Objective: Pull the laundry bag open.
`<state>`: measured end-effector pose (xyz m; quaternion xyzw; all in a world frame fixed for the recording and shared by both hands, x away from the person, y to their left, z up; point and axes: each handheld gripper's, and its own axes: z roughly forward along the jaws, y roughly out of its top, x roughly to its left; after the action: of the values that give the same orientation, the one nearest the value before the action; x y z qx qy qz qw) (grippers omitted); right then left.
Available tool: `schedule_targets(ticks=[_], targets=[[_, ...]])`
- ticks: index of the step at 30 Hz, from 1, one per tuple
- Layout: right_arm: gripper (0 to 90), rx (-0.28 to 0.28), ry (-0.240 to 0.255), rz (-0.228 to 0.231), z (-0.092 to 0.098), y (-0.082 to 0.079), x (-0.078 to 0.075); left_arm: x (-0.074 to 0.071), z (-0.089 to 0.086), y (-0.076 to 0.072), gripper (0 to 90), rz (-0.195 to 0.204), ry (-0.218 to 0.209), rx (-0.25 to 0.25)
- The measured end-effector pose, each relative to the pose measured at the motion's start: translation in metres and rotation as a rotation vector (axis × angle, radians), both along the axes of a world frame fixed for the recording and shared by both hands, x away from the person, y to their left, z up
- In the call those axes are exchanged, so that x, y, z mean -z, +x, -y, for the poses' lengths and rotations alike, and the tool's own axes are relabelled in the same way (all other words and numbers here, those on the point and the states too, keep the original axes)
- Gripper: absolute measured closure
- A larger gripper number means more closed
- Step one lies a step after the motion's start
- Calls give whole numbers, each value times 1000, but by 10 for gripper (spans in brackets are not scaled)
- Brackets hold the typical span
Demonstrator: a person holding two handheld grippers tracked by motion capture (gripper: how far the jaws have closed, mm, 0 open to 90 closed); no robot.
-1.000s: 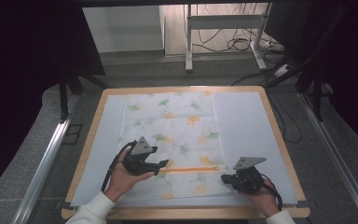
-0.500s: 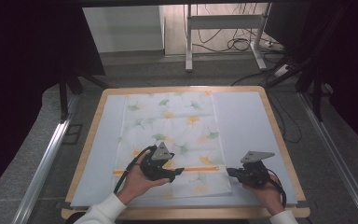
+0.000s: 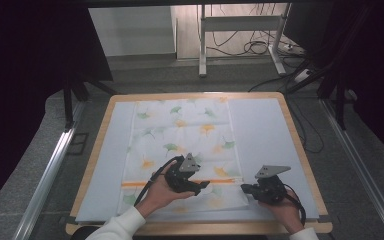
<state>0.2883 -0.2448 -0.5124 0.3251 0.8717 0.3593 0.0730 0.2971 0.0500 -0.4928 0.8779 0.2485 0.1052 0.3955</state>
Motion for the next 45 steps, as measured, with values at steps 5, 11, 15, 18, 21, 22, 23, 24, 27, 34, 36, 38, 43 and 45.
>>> schedule_targets(ticks=[5, 11, 15, 18, 21, 22, 23, 24, 27, 34, 36, 38, 43, 45], targets=[[891, -8, -17, -7, -5, -1, 3, 0, 15, 8, 376, -13, 3, 18], [891, -20, -28, -5, -7, -1, 6, -1, 40, 20, 402, -21, 11, 44], [891, -22, -27, -17, -7, -1, 7, 2, 54, 25, 426, -30, 6, 66], [891, -23, -25, -18, -7, -2, 7, 5, 61, 28, 434, -41, 3, 70], [891, -22, -23, -15, -7, -3, 7, 7, 65, 31, 437, -56, -9, 75], [892, -23, -22, -17, -6, -2, 7, 7, 66, 32, 437, -63, -16, 83], [892, -23, -22, -17, -6, -2, 7, 7, 68, 32, 434, -69, -28, 91], [891, -23, -22, -16, -6, -2, 7, 7, 68, 33, 432, -73, -30, 97], [892, -21, -19, -15, -6, -2, 8, 8, 72, 35, 435, -74, -32, 99], [892, -21, -15, -12, -6, -2, 8, 4, 81, 38, 446, -61, 4, 111], [892, -22, -12, -15, -6, -2, 8, 4, 82, 39, 453, -55, 10, 114], [892, -22, -11, -16, -6, -2, 9, 4, 84, 39, 461, -53, 15, 114], [892, -21, -10, -15, -6, -2, 9, 9, 91, 42, 495, -51, 39, 126], [892, -20, -8, -20, -6, -2, 9, 12, 94, 43, 503, -52, 50, 142]])
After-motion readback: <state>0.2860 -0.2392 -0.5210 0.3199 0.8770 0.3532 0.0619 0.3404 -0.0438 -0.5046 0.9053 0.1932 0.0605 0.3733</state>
